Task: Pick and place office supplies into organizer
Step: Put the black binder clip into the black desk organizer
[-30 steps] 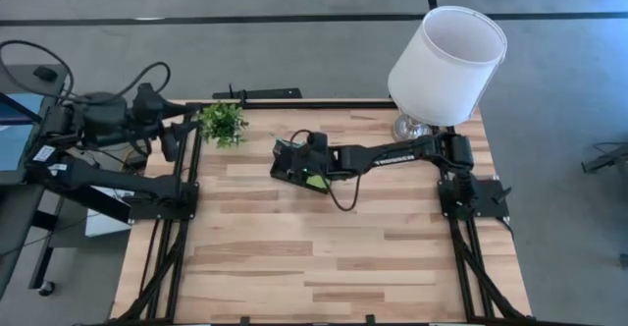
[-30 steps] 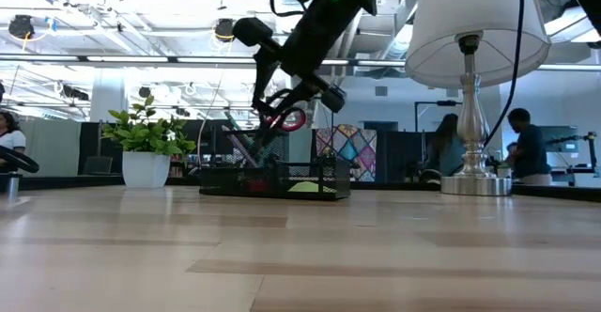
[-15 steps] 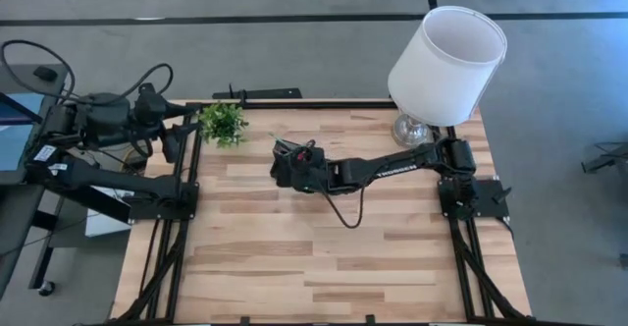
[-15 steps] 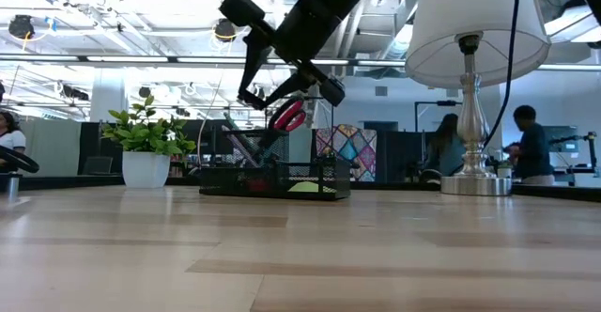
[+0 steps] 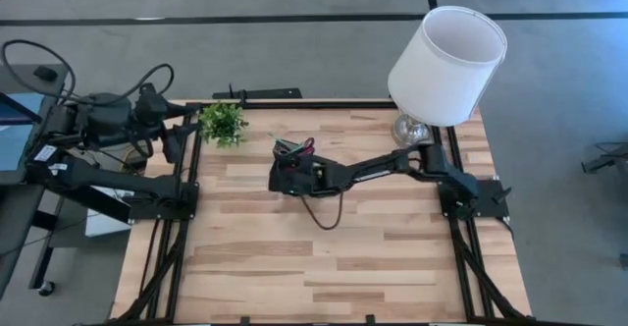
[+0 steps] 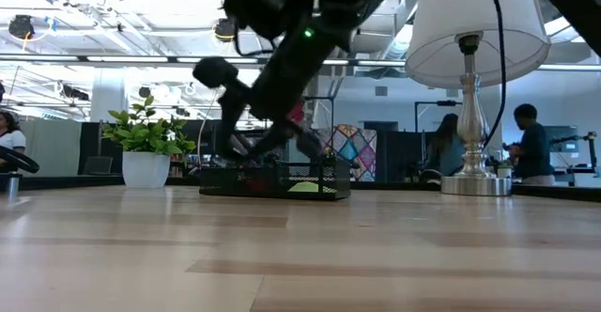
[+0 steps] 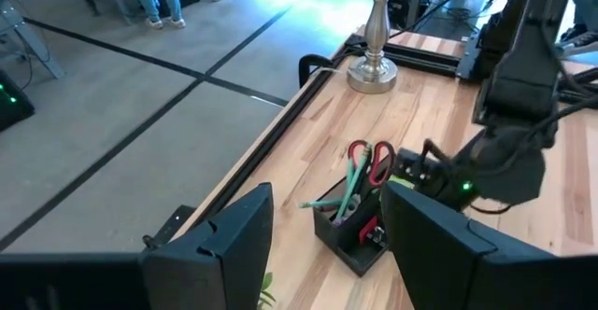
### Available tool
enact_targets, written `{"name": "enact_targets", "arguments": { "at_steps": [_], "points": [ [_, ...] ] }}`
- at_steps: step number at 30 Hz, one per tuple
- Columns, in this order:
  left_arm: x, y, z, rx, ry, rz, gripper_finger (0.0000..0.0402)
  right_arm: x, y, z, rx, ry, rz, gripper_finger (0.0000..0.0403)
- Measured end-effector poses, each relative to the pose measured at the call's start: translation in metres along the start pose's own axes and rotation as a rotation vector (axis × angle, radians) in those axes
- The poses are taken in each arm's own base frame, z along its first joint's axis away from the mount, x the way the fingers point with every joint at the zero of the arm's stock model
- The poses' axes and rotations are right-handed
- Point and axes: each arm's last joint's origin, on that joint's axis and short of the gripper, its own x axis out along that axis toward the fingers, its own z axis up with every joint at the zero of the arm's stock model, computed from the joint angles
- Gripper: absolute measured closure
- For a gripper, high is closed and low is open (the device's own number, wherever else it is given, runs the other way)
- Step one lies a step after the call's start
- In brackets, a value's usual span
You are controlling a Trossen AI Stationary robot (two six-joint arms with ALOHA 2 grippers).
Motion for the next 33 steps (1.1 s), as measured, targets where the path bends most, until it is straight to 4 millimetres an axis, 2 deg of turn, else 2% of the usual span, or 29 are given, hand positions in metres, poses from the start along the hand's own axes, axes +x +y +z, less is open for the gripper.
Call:
{"name": "enact_targets", "arguments": {
  "at_steps": [4, 10, 13, 23, 33],
  "points": [
    [0.0, 0.0, -0.002, 0.004, 0.024, 0.004, 0.0205, -0.004, 0.017, 0.014, -0.026, -0.015, 0.014, 0.0253],
    [0.0, 0.001, -0.007, 0.015, 0.07, 0.012, 0.0205, -0.006, 0.025, 0.028, -0.061, -0.054, -0.019, 0.0252],
    [0.0, 0.001, -0.007, 0.014, 0.071, 0.012, 0.0205, -0.005, 0.022, 0.034, -0.063, -0.039, -0.045, 0.0251],
    [0.0, 0.001, -0.007, 0.014, 0.071, 0.012, 0.0205, -0.003, 0.021, 0.039, -0.133, -0.129, -0.064, 0.025],
    [-0.001, 0.002, -0.011, 0.028, 0.103, 0.021, 0.0205, -0.011, 0.025, 0.024, -0.43, -0.222, -0.107, 0.0255]
  ]
}}
